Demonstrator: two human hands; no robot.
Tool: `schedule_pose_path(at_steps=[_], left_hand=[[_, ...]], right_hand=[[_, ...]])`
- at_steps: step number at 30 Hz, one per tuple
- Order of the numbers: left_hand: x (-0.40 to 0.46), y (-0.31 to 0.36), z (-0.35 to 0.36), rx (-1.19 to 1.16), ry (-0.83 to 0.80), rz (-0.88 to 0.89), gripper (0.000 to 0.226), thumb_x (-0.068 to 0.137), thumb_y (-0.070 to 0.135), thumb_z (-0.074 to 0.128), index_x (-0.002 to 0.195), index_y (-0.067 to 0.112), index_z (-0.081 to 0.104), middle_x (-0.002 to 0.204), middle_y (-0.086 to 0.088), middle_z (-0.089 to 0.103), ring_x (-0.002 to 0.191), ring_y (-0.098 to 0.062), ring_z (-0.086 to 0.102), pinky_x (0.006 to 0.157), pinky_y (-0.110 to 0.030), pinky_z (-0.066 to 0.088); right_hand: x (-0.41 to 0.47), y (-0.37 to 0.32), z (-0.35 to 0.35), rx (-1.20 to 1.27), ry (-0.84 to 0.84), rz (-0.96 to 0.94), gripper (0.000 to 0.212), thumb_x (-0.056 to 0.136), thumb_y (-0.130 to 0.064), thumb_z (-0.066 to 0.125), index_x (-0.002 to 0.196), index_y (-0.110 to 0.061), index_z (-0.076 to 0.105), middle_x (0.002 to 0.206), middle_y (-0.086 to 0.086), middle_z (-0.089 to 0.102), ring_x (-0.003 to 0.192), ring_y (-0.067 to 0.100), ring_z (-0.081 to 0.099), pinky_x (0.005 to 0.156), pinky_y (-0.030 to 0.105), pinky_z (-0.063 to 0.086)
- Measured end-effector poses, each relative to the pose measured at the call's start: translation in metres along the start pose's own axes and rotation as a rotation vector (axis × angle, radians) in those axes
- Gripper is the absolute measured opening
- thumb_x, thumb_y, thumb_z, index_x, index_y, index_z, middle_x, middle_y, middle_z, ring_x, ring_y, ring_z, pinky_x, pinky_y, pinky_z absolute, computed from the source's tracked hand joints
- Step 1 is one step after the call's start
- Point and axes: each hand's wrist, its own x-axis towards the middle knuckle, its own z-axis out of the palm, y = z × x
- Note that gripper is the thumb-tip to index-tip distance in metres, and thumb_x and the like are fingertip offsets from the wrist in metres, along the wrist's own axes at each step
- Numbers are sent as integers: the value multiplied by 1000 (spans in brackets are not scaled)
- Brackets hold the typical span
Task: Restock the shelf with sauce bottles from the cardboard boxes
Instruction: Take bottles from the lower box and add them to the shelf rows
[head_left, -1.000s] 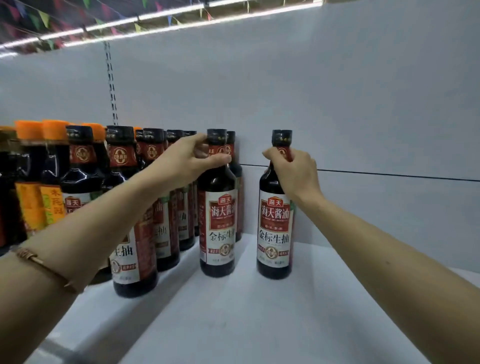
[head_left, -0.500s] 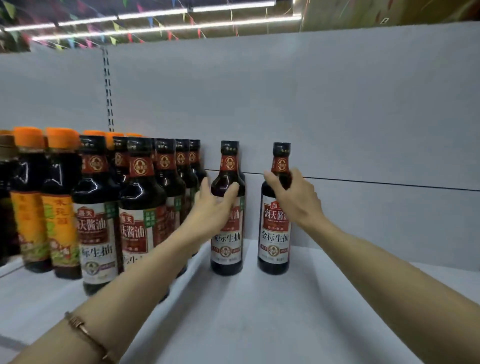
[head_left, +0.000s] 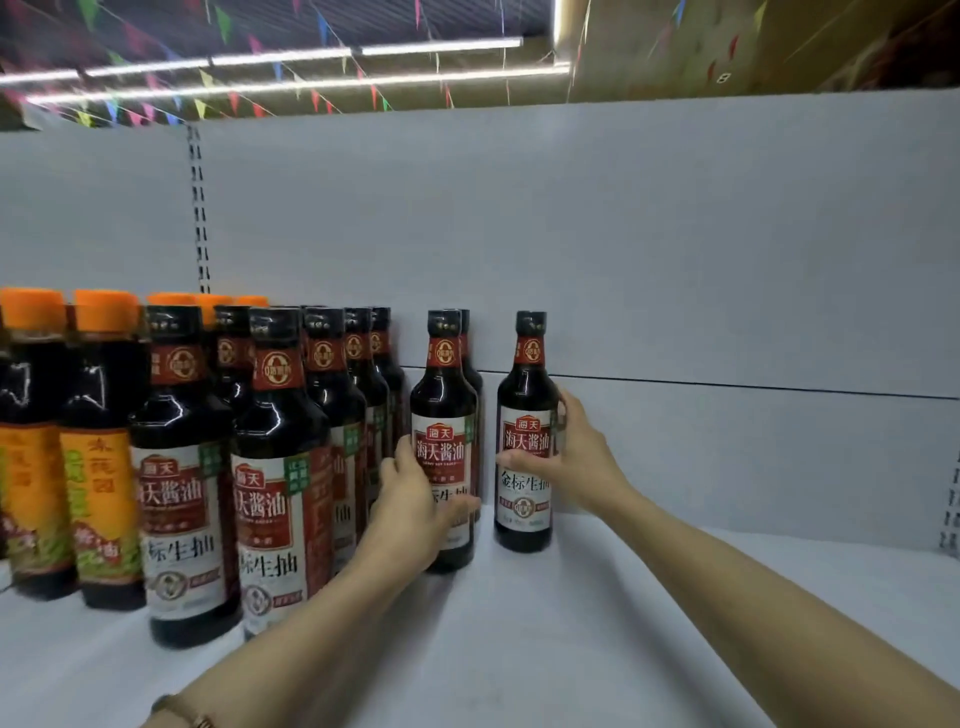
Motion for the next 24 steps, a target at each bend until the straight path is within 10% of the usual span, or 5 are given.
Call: schedule_pose_path(at_steps=[24], left_hand=[[15, -11, 5, 43, 31, -29, 78, 79, 33, 75, 141, 16, 32, 133, -3, 41, 124, -24, 48, 104, -44, 44]], right_hand=[[14, -1, 36, -314, 203, 123, 84, 77, -52, 74, 140, -14, 34, 134, 6, 42, 117, 27, 55, 95, 46, 50]])
